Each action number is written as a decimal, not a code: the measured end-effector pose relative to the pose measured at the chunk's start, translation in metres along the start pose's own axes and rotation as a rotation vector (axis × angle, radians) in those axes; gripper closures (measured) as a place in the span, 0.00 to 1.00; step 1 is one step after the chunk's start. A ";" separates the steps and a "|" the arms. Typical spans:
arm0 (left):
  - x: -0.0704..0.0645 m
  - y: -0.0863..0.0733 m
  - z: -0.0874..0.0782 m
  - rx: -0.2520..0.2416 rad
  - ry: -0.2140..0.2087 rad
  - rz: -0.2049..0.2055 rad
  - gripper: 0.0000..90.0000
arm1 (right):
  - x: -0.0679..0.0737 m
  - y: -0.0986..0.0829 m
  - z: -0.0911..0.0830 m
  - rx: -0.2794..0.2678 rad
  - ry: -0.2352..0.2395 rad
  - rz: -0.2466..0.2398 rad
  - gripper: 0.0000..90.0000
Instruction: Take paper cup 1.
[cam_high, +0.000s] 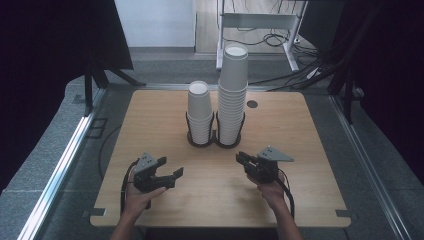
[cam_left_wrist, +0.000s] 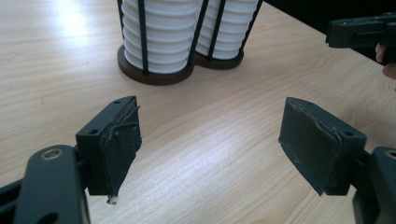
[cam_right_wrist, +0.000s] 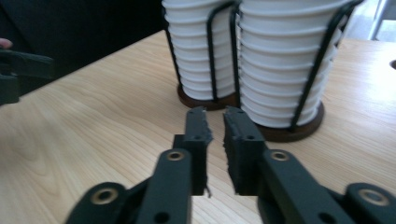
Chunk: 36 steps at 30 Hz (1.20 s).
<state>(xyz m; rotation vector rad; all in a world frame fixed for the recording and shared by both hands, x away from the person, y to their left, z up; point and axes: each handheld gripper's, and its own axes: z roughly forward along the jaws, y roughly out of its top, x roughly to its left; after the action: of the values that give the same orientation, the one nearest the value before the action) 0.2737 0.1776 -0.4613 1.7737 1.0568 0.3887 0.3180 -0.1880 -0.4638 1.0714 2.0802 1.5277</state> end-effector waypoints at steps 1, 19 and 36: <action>0.001 0.001 -0.001 -0.004 -0.004 -0.003 0.23 | 0.003 0.004 0.002 -0.002 0.017 0.003 0.95; -0.007 0.014 0.007 0.009 0.004 0.014 0.23 | 0.005 0.034 0.041 -0.016 0.086 -0.038 0.99; -0.009 0.055 0.031 0.009 0.043 0.003 0.18 | 0.012 0.062 0.096 0.005 0.153 -0.103 1.00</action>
<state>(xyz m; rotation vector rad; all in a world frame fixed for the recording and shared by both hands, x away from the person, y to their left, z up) 0.3161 0.1457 -0.4255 1.7823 1.0873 0.4259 0.3960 -0.1079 -0.4395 0.8589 2.2035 1.5991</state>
